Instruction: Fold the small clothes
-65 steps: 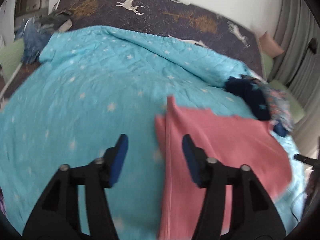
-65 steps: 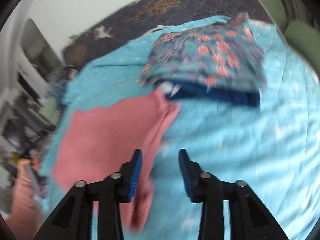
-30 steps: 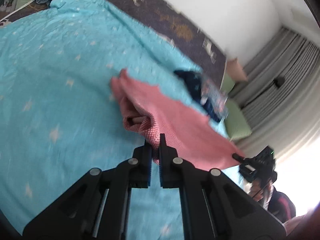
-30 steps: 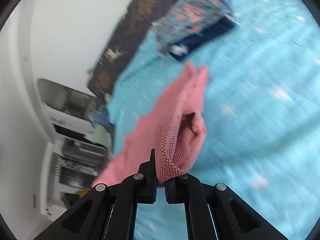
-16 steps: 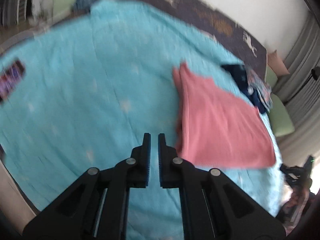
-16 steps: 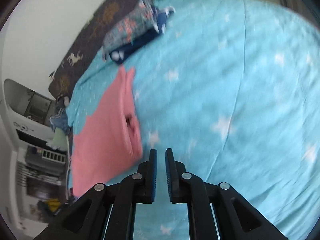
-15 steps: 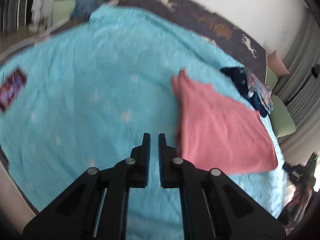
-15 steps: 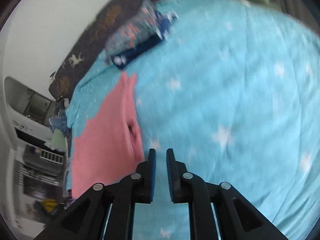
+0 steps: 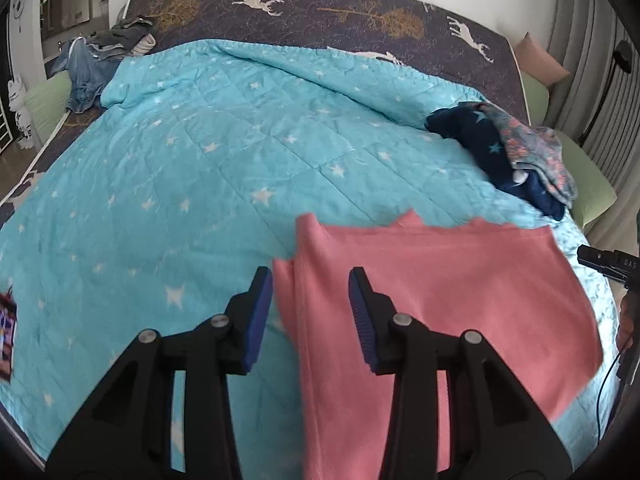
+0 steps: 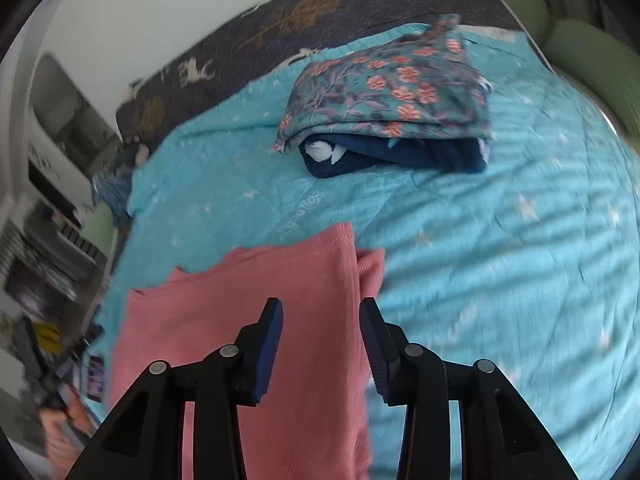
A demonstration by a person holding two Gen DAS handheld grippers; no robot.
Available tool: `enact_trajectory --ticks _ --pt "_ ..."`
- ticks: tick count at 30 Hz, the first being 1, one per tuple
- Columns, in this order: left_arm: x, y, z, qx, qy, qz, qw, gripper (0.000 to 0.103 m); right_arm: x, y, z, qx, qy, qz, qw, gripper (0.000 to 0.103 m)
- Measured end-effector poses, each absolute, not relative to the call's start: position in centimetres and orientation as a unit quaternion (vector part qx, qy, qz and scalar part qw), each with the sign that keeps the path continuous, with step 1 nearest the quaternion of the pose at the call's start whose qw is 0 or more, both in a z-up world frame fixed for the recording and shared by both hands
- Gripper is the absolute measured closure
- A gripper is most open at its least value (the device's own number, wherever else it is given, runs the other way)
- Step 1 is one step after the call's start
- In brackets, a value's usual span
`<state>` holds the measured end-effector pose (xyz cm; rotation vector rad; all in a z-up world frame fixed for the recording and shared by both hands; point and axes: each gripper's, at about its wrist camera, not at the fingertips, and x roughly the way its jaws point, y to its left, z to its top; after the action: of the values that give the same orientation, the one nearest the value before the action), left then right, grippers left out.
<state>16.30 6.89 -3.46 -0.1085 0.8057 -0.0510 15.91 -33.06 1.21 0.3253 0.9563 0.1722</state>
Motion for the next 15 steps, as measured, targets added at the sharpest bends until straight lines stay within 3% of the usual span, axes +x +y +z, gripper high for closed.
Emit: enact_trajectory --ticks 3,7,9,10,11,12,15 --pt "18.4 6.9 -4.5 -0.042 0.406 -0.043 0.912 0.064 17.8 -32.8 0.5 0.129 0.463 0.082 0.873 0.061" --pt "21.3 7.4 -6.9 -0.072 0.447 -0.045 0.891 0.067 20.5 -32.8 -0.3 0.127 0.468 0.093 0.870 0.051" --pt "22.4 7.7 -8.4 -0.108 0.470 -0.056 0.874 0.087 21.9 -32.6 -0.8 0.134 0.475 0.095 0.865 0.051" --pt "22.5 7.7 -8.7 -0.119 0.473 -0.058 0.871 0.090 22.5 -32.6 -1.2 0.142 0.476 0.101 0.862 0.054" --pt "22.5 7.6 -8.8 -0.125 0.470 -0.054 0.872 0.093 22.8 -32.6 -1.6 0.145 0.477 0.106 0.860 0.066" --pt "22.2 7.5 -8.6 -0.125 0.462 -0.051 0.877 0.096 23.0 -32.4 -1.8 0.146 0.477 0.115 0.859 0.098" --pt "21.0 7.2 -6.5 -0.112 0.425 -0.036 0.898 0.097 22.4 -32.0 -1.0 0.138 0.453 0.117 0.873 0.098"
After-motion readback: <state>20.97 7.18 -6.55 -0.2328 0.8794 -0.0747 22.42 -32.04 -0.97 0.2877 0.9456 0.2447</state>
